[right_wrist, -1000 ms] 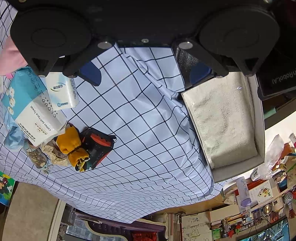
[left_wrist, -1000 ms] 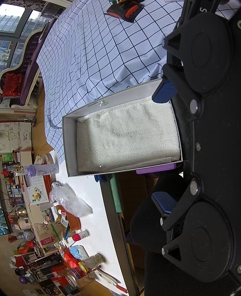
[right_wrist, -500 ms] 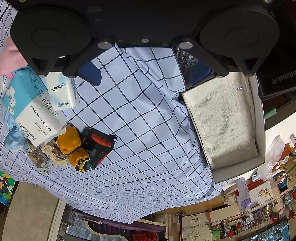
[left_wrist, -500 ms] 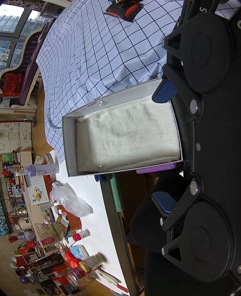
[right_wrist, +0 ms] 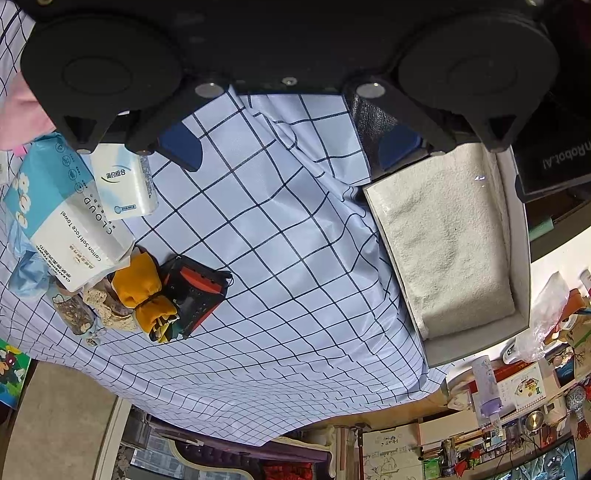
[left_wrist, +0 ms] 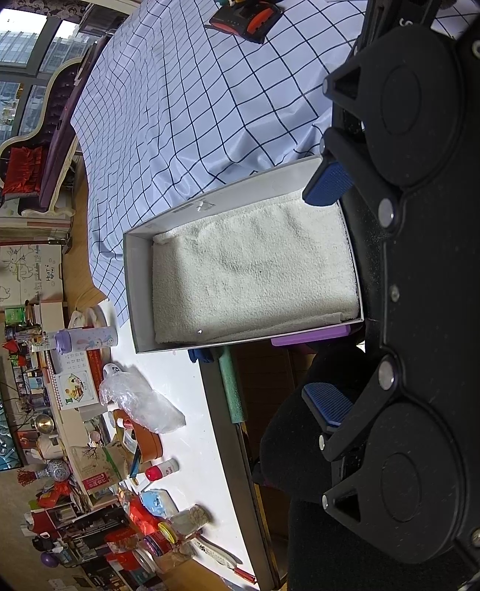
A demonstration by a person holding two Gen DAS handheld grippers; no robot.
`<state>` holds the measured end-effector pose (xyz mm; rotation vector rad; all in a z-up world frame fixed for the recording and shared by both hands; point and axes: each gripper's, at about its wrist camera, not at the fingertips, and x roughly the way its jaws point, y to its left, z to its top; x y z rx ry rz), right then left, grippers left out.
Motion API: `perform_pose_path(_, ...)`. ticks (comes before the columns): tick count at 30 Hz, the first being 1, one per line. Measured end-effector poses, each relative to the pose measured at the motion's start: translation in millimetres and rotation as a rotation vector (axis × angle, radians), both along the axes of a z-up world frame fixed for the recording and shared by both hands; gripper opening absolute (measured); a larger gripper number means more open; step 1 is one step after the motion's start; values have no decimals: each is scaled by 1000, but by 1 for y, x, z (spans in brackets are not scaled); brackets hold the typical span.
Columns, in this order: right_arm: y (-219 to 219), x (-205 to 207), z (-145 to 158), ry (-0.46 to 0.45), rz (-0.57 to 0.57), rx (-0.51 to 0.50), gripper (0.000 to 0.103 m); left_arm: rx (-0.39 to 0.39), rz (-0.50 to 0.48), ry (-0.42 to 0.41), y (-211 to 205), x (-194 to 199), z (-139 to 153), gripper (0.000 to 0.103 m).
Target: Organize soft objects
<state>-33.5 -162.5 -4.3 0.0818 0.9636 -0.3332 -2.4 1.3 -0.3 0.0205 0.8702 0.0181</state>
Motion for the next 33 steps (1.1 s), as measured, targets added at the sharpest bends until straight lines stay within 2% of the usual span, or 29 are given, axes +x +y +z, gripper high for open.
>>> perform_pose_path(33, 1, -1, -4, 13, 1, -4, 102, 6, -3, 4, -2, 0, -1, 99)
